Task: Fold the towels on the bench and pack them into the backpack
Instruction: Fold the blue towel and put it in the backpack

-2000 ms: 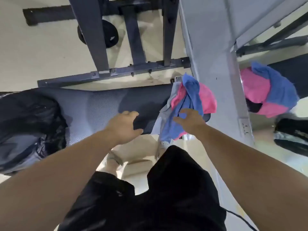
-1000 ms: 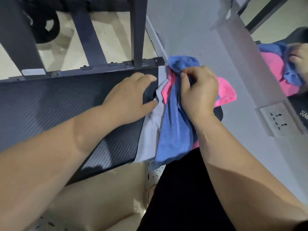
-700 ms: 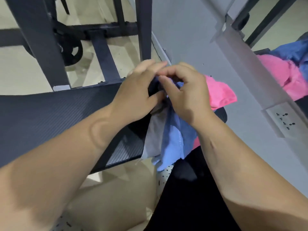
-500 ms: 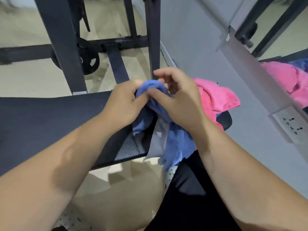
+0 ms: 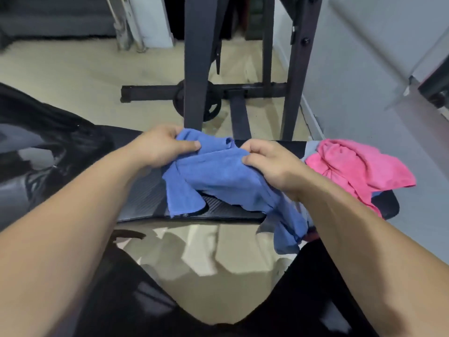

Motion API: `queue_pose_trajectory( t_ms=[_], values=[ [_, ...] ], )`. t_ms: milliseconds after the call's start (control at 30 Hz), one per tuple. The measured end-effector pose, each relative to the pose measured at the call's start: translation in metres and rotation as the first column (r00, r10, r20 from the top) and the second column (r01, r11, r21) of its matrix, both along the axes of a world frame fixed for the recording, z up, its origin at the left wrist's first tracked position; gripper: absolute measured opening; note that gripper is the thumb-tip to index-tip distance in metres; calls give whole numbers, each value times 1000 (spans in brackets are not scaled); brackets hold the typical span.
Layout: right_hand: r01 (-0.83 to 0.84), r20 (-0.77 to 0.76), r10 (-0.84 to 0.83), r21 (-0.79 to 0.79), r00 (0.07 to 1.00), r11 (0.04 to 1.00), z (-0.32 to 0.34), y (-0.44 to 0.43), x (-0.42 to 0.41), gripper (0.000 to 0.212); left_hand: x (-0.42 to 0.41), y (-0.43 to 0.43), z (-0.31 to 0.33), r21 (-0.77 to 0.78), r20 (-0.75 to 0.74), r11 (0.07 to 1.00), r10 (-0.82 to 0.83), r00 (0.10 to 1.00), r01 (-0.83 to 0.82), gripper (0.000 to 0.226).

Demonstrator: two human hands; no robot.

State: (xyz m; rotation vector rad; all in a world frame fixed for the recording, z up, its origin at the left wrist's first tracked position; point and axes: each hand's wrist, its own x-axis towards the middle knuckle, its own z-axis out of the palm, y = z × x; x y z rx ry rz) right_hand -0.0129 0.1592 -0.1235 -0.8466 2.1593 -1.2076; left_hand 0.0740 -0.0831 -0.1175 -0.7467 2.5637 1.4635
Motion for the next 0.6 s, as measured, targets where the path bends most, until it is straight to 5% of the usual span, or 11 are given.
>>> queue_pose_trajectory(
  t_ms=[33,100,200,333,600],
  values=[
    [-48,13,48,23,999,999,5,-5,5,16,9,-5,-1,-14,66,999,-40,997,41,26],
    [-107,54,105,42,993,993,12,-14,13,21,24,-11,-6,-31,111,995,-94,989,98,60],
    [-135,80,129,74,988,988,16,-27,25,17,35,-3,-6,-12,-14,981,-191,981,191,90],
    [-185,30,183,63,983,981,18,-43,36,15,35,17,2,113,-206,924,-337,919,364,66],
    [-186,-66,185,-16,981,982,11,-48,29,6,39,3,5,7,-198,953,-294,935,301,7]
  ],
)
